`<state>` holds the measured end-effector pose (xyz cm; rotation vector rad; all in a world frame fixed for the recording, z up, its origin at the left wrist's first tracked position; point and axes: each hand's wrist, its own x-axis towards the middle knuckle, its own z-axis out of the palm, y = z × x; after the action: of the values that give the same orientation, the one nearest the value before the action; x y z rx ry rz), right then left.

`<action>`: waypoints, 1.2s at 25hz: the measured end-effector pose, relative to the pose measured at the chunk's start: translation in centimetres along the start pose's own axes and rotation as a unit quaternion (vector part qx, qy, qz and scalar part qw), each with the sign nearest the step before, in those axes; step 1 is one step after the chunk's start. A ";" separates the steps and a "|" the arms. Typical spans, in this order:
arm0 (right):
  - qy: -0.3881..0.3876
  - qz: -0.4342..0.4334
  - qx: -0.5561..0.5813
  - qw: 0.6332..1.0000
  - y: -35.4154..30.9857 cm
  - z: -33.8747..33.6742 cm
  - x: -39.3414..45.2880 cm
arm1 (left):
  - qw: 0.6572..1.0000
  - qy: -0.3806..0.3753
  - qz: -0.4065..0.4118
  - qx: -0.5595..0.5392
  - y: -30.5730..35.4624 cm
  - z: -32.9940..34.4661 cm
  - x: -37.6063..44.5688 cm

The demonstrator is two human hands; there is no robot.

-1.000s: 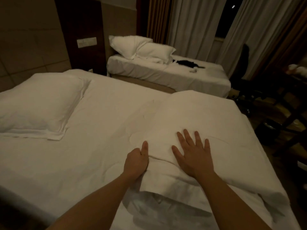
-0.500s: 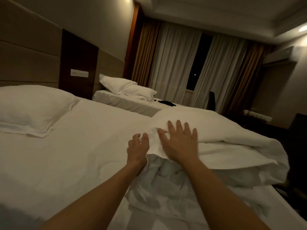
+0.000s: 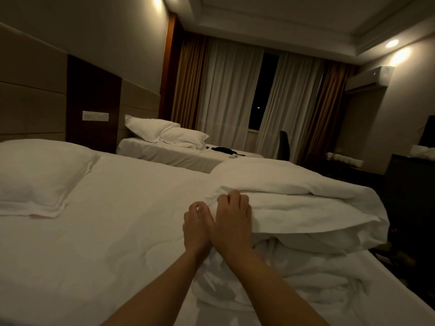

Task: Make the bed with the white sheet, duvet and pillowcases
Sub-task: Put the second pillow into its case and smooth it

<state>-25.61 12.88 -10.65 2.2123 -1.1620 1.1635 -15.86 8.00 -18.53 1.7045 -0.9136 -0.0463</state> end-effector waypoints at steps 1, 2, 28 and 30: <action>-0.020 0.005 0.002 1.000 -0.3 0.0 0.1 | 1.000 0.006 0.021 0.001 0.1 -0.1 -0.2; -0.073 0.024 0.016 0.997 -0.5 -0.1 0.5 | 0.999 0.007 0.032 0.005 0.4 -0.1 -0.4; -0.063 0.459 0.294 0.836 -0.8 5.9 13.0 | 0.976 0.066 -0.152 -0.140 4.3 1.6 1.5; -0.016 0.435 0.330 0.838 -0.7 4.9 12.0 | 0.978 0.070 -0.145 -0.134 4.3 0.7 0.7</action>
<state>-18.84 4.23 -3.79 2.1334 -2.1600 2.1534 -18.01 6.83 -14.88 1.5528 -0.5232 -0.2316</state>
